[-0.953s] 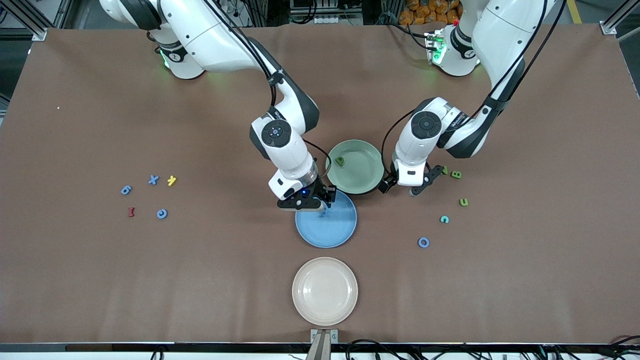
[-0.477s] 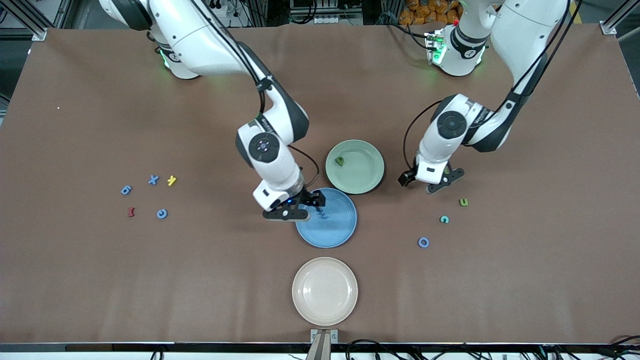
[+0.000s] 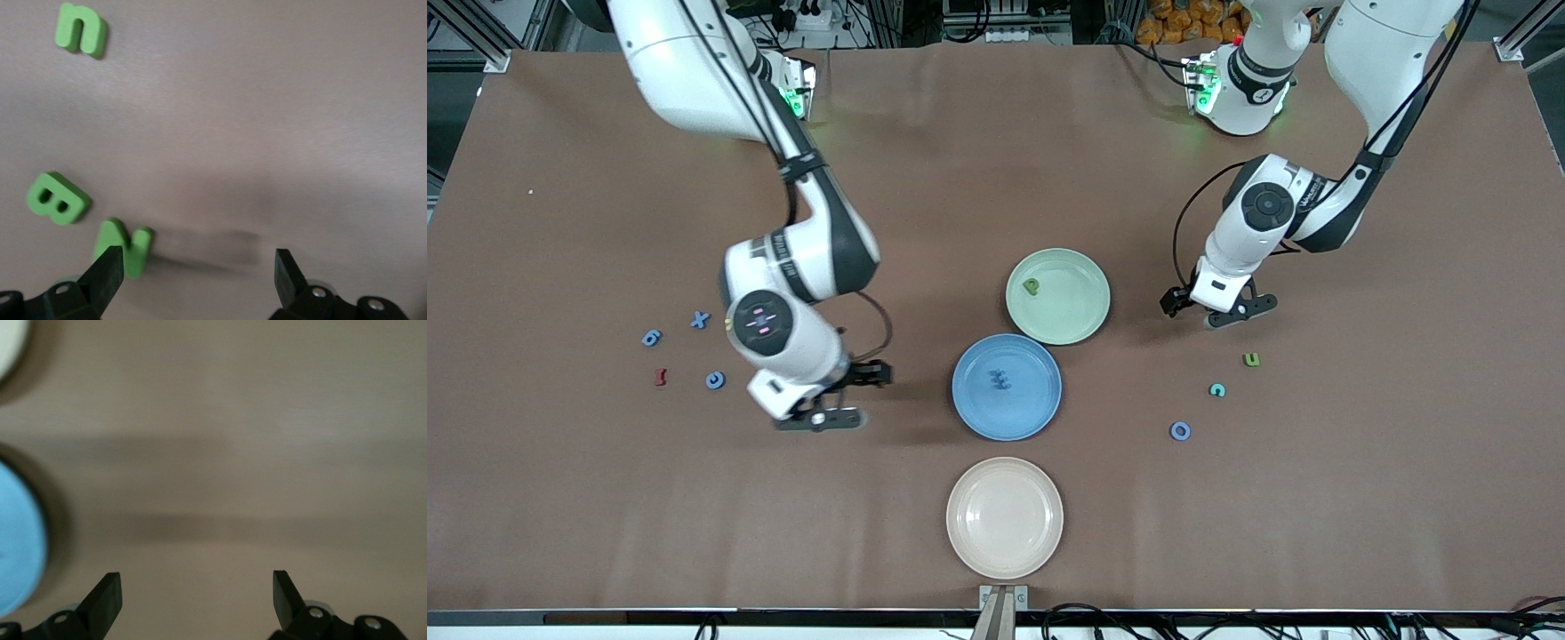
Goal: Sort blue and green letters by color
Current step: 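Grasp the green N with the left gripper while the right gripper reaches the e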
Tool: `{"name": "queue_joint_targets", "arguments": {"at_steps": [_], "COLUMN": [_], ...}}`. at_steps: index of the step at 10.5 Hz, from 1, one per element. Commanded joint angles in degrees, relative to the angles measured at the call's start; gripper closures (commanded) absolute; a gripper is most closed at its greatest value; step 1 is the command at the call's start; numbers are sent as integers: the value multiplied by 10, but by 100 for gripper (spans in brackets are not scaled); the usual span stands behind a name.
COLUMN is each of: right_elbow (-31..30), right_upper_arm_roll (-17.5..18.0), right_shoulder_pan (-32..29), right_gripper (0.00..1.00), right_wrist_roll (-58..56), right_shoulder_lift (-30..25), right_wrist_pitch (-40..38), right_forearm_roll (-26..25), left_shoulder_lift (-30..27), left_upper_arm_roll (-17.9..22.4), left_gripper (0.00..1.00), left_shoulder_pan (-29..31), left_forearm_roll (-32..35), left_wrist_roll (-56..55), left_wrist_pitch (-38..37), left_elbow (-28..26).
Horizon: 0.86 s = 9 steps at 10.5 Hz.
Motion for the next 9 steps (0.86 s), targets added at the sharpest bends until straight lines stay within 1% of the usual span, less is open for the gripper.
{"name": "queue_joint_targets", "arguments": {"at_steps": [1,3,5,6,7,8,9], "right_elbow": [-11,-12,-13,-16,-20,-36,-86], "right_upper_arm_roll": [-75,-108,-110,-110,-111,-111,-110], "right_shoulder_pan": [-1,-28,-82,-102,-110,-116,-120], "right_gripper": [0,0,0,0,0,0,0], "right_wrist_roll": [-65,-100,-204,-240,-245,-247,-247], "right_shoulder_lift": [-16,-14,-15,-17,-18,-27,-49], "right_wrist_pitch": [-41,-41,-41,-40,-34,-18,26], "right_forearm_roll": [-8,-8,-7,-6,-6,-6,-4], "left_shoulder_lift": [-5,-1,7,7,7,7,7], "left_upper_arm_roll": [-6,-5,-5,-6,-6,-6,-6], "left_gripper": [0,0,0,0,0,0,0], "left_shoulder_pan": [25,26,30,39,51,56,56], "left_forearm_roll": [17,21,28,41,63,71,72], "left_wrist_roll": [35,42,43,43,43,43,43], "left_wrist_pitch": [11,10,11,11,11,10,10], "left_elbow": [-19,-20,-20,-24,-25,-26,-26]}}
